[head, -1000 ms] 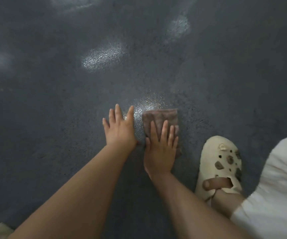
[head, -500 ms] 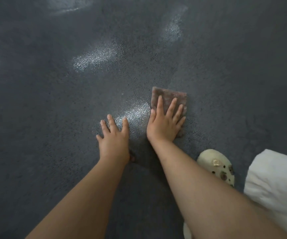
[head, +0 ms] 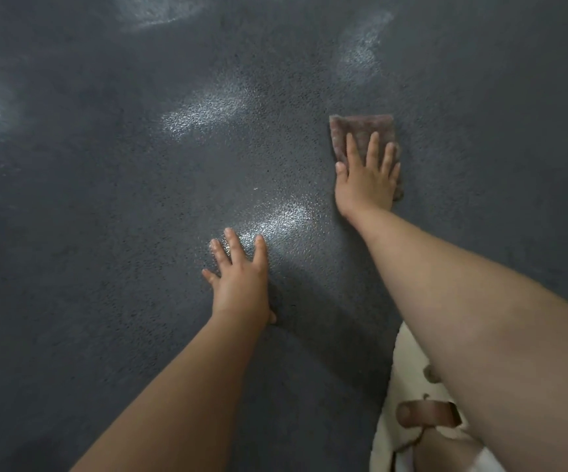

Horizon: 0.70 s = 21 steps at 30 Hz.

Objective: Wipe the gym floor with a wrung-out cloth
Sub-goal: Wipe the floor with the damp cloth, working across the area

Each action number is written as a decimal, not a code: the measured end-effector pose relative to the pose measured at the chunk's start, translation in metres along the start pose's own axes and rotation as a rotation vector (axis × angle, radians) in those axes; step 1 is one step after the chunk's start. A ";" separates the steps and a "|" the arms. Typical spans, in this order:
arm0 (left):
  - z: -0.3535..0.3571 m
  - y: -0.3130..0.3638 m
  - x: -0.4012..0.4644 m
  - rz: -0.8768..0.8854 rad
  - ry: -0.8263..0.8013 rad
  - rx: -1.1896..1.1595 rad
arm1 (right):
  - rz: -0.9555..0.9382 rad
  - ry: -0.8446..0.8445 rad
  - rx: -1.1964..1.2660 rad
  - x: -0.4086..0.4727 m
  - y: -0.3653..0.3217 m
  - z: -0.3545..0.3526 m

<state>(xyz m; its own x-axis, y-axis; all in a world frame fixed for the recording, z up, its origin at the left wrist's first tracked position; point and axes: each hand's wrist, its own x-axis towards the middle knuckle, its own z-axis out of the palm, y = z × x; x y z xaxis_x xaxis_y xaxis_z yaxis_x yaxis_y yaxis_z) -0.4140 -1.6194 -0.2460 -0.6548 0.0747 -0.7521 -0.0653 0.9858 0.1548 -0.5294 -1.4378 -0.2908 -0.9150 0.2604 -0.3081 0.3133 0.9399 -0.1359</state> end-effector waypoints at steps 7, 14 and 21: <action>0.000 0.002 0.001 -0.010 0.010 -0.020 | 0.390 0.178 0.182 -0.117 0.015 0.048; 0.001 0.002 0.002 -0.011 0.018 -0.043 | 0.496 0.052 0.186 -0.120 0.001 0.046; 0.001 0.003 0.002 -0.010 0.015 -0.064 | 0.333 -0.061 0.111 -0.006 -0.008 -0.004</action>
<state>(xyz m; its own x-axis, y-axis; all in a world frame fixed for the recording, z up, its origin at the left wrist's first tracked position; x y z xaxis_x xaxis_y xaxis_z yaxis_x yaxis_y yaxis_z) -0.4149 -1.6166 -0.2475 -0.6652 0.0624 -0.7440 -0.1192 0.9749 0.1883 -0.5275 -1.4456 -0.2847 -0.7420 0.5320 -0.4079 0.6210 0.7747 -0.1191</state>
